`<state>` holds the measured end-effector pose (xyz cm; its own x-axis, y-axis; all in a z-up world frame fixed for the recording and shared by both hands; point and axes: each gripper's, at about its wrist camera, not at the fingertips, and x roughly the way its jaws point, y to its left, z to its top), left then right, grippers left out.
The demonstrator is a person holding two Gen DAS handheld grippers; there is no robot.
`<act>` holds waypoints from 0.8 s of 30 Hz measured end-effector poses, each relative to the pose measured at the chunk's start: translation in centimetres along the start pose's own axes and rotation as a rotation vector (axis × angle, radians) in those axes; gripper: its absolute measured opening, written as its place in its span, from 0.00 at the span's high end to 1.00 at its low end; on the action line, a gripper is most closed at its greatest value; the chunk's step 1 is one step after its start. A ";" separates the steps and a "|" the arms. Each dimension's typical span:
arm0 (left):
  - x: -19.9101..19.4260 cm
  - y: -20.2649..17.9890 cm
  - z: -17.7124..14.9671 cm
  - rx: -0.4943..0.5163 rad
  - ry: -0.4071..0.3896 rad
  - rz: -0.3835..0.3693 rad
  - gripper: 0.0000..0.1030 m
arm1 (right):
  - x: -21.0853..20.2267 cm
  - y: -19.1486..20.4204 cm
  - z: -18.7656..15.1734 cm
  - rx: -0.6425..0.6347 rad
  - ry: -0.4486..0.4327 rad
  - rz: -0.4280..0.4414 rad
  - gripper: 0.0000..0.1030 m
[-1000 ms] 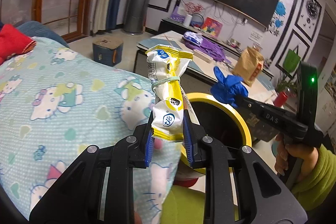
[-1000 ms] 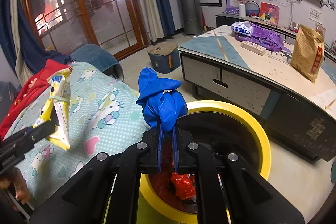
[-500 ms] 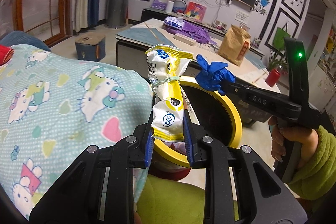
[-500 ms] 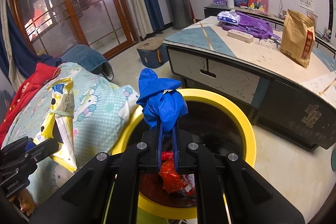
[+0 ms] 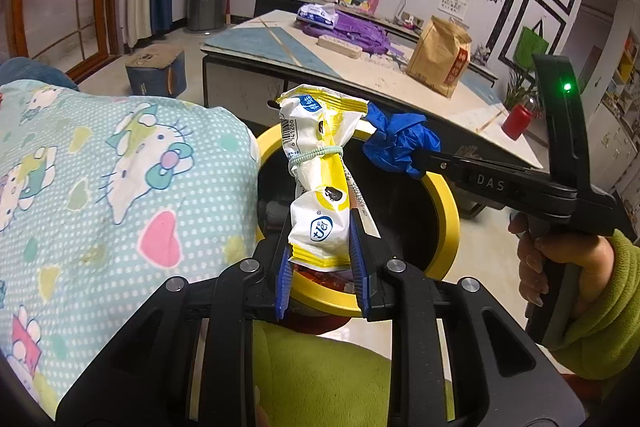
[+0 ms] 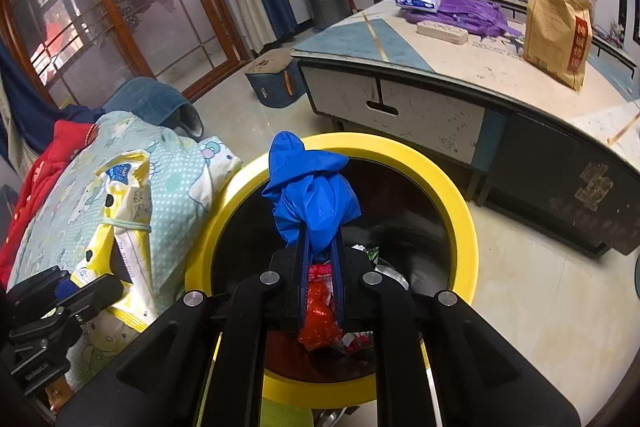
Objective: Collect trash
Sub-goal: 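Open both tools to drop the balloon and wrapper into the bin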
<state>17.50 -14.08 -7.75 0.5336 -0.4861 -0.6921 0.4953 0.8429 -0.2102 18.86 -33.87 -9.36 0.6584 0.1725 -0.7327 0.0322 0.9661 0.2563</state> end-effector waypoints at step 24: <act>1.1 2.3 1.7 -0.086 0.019 0.065 0.14 | -1.5 -0.3 -0.1 0.003 -0.051 -0.007 0.41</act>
<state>20.42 -13.02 -7.82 0.5491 -0.4257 -0.7192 0.3991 0.8896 -0.2218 17.82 -34.45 -8.38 0.6957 0.1558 -0.7013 0.0389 0.9666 0.2533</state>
